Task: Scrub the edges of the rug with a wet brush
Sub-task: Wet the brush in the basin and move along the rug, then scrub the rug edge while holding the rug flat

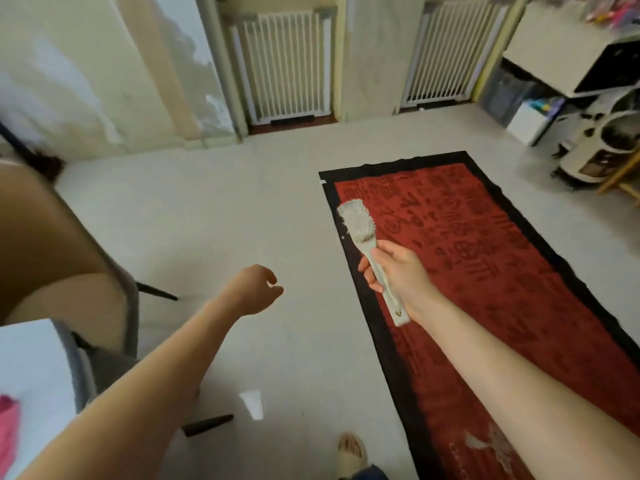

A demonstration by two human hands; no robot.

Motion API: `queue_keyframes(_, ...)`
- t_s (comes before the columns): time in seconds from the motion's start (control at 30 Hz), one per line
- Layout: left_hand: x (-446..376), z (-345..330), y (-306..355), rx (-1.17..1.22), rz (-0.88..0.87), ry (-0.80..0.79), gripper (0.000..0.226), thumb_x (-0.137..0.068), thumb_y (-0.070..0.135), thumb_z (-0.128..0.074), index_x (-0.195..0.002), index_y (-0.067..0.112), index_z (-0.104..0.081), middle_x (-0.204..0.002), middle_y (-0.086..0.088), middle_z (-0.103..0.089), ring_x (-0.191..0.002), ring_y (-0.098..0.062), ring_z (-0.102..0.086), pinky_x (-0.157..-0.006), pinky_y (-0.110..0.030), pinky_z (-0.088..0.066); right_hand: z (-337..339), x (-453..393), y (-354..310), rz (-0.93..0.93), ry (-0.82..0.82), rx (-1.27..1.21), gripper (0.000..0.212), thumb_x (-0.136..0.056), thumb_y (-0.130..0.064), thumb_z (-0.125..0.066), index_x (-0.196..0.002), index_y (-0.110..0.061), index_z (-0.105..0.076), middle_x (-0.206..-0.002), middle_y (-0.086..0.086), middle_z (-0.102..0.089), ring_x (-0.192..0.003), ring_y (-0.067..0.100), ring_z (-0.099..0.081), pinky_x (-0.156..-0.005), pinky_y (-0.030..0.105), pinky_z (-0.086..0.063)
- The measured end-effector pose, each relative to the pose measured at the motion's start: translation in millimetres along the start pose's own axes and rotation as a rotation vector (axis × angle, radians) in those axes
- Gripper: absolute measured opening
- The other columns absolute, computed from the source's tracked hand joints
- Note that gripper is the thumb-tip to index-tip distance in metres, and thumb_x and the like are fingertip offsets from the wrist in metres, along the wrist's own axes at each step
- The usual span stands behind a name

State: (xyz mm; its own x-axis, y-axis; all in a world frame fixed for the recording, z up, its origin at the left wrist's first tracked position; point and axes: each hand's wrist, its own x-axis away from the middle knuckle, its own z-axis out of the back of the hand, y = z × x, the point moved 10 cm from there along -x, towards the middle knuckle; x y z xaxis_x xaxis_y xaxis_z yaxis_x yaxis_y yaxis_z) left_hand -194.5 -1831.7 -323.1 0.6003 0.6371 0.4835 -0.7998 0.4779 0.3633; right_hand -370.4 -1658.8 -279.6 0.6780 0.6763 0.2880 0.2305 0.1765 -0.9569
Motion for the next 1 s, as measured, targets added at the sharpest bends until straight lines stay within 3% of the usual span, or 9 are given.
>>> queue_keyframes(0.17, -93, 56, -2, 0.048, 0.032, 0.027, 0.037, -0.097, 0.029, -0.056, -0.128, 0.009, -0.061, -0.124, -0.009, -0.065, -0.117, -0.025, -0.058, -0.100, -0.037, -0.046, -42, -109, -8, -0.141, -0.078, -0.272, 0.019, -0.101, -0.001, -0.036, -0.101, 0.001, -0.055, -0.073, 0.011, -0.059, -0.052, 0.015, -0.051, -0.043, 0.022, -0.036)
queue_keyframes(0.33, -215, 104, 0, 0.030, 0.011, -0.005, 0.037, -0.096, 0.030, -0.056, -0.127, 0.012, -0.061, -0.123, -0.007, -0.066, -0.117, -0.024, -0.058, -0.101, -0.038, -0.046, -67, -228, -15, -0.178, -0.051, -0.263, 0.019, -0.101, 0.000, -0.035, -0.099, 0.001, -0.053, -0.071, 0.012, -0.056, -0.050, 0.014, -0.049, -0.040, 0.021, -0.034)
queue_keyframes(0.5, -348, 168, 10, -0.052, -0.075, -0.056, 0.038, -0.097, 0.030, -0.055, -0.130, 0.011, -0.060, -0.127, -0.006, -0.064, -0.122, -0.024, -0.055, -0.104, -0.039, -0.044, -80, -349, -37, -0.158, 0.098, -0.272, 0.018, -0.099, 0.003, -0.034, -0.100, 0.001, -0.052, -0.069, 0.013, -0.055, -0.045, 0.014, -0.048, -0.038, 0.021, -0.033)
queue_keyframes(0.7, -493, 251, 67, -0.205, -0.223, -0.135, 0.039, -0.098, 0.029, -0.053, -0.132, 0.011, -0.058, -0.129, -0.007, -0.063, -0.124, -0.024, -0.053, -0.106, -0.039, -0.041, -94, -471, -66, -0.191, 0.295, -0.317, 0.021, -0.099, 0.003, -0.033, -0.103, 0.000, -0.053, -0.068, 0.013, -0.054, -0.046, 0.015, -0.046, -0.038, 0.022, -0.033)
queue_keyframes(1.0, -690, 248, 153, -0.491, -0.385, -0.262, 0.041, -0.098, 0.036, -0.051, -0.134, 0.018, -0.055, -0.141, -0.001, -0.051, -0.130, -0.023, -0.047, -0.107, -0.038, -0.039, -51, -636, -52, -0.217, 0.459, -0.181, 0.021, -0.096, 0.000, -0.040, -0.090, -0.006, -0.059, -0.066, 0.011, -0.057, -0.045, 0.016, -0.044, -0.039, 0.023, -0.030)
